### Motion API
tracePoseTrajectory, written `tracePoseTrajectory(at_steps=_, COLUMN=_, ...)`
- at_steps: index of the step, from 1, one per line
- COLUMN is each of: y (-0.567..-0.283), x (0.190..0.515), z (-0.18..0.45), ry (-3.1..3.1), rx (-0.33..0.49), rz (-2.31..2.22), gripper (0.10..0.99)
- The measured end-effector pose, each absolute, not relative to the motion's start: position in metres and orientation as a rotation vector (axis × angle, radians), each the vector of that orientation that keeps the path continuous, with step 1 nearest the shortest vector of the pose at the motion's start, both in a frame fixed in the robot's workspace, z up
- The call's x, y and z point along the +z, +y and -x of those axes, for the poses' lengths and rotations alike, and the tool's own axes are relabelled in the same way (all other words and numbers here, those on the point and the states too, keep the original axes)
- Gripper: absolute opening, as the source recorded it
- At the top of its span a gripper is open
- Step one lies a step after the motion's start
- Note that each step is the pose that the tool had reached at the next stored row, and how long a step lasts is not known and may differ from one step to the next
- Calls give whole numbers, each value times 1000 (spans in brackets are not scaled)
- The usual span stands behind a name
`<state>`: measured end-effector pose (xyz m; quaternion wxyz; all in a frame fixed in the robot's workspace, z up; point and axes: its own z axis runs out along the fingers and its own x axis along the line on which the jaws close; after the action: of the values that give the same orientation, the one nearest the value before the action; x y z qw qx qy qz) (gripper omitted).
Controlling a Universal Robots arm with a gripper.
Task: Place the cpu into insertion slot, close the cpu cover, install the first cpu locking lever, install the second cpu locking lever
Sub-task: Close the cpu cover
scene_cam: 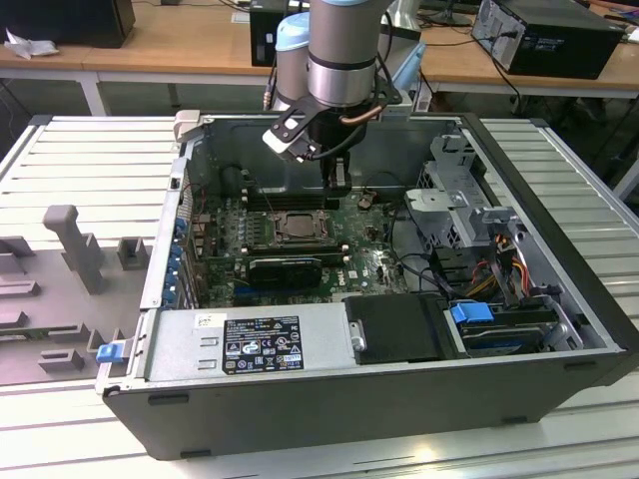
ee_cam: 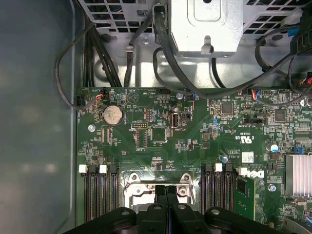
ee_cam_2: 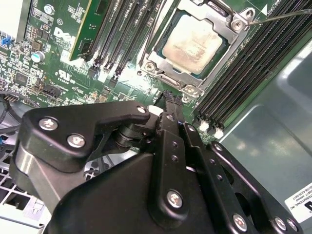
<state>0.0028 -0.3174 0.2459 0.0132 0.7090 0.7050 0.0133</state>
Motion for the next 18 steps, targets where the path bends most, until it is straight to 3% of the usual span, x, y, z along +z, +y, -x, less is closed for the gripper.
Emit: tracePoseTrajectory(at_steps=18, y=-317, x=232, z=15, ry=2198, rx=37, rz=-2211, gripper=106)
